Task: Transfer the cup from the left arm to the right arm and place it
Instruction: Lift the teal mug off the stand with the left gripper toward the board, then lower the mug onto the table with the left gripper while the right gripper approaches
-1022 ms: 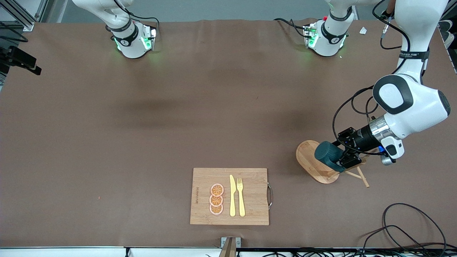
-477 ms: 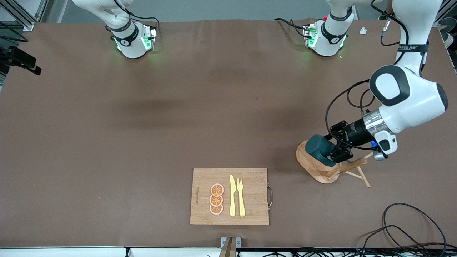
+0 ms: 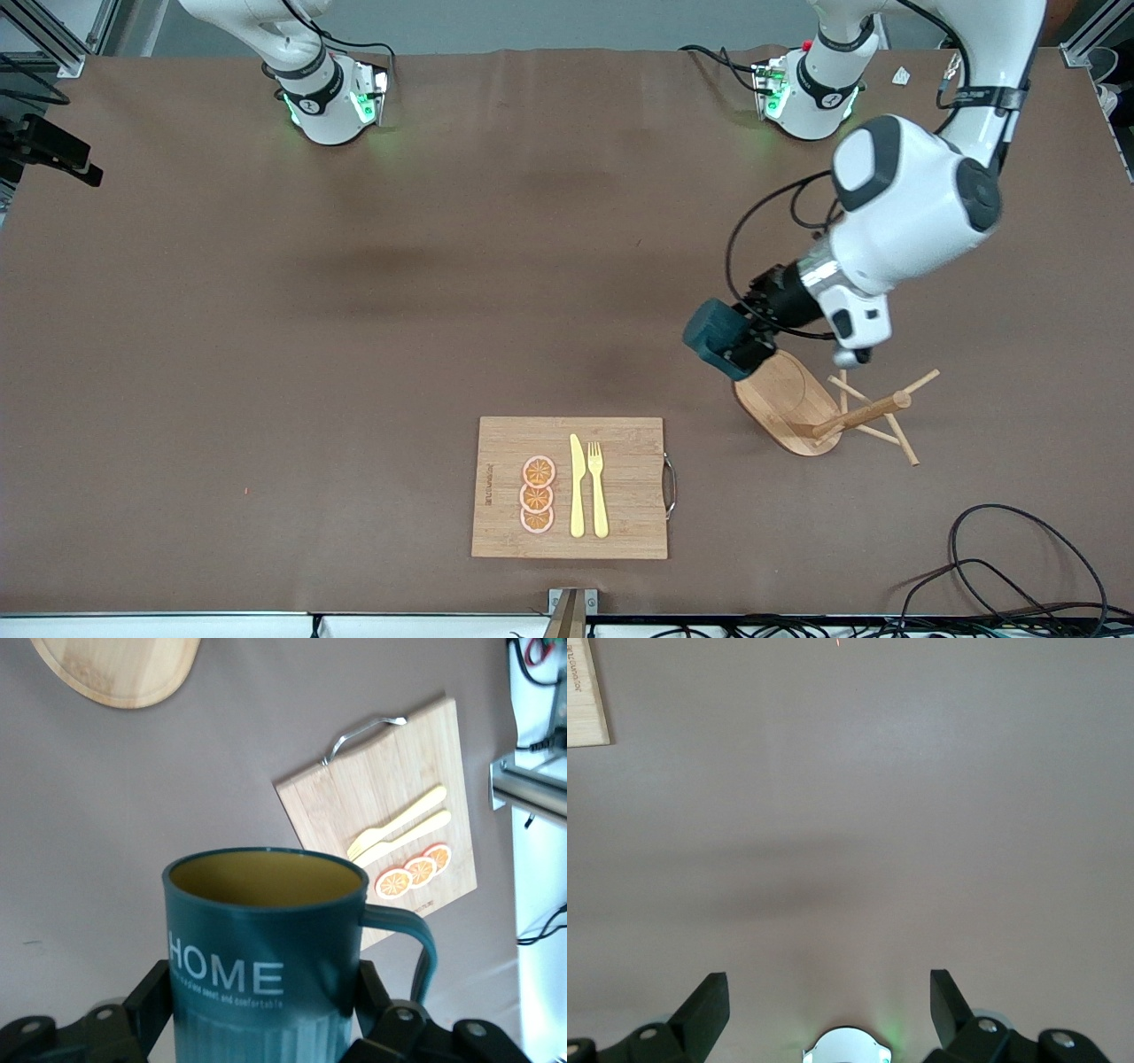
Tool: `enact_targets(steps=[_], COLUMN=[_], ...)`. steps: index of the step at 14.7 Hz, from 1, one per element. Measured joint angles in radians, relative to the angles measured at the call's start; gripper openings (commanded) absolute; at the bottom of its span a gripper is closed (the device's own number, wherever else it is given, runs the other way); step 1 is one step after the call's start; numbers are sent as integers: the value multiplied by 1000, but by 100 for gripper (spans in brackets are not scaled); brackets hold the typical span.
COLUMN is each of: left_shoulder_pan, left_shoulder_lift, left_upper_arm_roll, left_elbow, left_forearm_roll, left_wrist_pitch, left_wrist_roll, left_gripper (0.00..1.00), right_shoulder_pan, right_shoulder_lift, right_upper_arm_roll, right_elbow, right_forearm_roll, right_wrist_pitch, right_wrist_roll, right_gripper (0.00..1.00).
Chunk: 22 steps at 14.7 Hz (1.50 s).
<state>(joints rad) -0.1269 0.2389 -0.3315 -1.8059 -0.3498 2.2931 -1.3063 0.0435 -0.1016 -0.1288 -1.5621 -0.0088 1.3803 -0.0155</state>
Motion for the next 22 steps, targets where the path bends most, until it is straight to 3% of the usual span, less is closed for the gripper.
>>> enact_targets(steps=[5, 13, 15, 19, 22], left_shoulder_pan=[-216, -503, -601, -811, -905], left_shoulder_lift=[137, 455, 493, 546, 601], left_upper_arm_roll=[-4, 28, 93, 294, 396], left_elbow=[166, 433, 454, 461, 468], left_forearm_roll=[388, 915, 1011, 1158, 1292], left_wrist_pitch=[1, 12, 24, 103, 157], left_wrist_roll=[-259, -365, -370, -387, -435], left_gripper=[73, 71, 71, 70, 69], right_shoulder_pan=[0, 0, 0, -2, -3], right_shoulder_lift=[0, 0, 0, 1, 18], right_upper_arm_roll=[0, 0, -1, -4, -7], right_elbow=[0, 1, 7, 21, 21], right_forearm_roll=[0, 0, 0, 0, 0], right_wrist_pitch=[0, 2, 3, 3, 4], right_wrist_roll=[0, 0, 0, 1, 1], right_gripper=[100, 100, 100, 100, 100])
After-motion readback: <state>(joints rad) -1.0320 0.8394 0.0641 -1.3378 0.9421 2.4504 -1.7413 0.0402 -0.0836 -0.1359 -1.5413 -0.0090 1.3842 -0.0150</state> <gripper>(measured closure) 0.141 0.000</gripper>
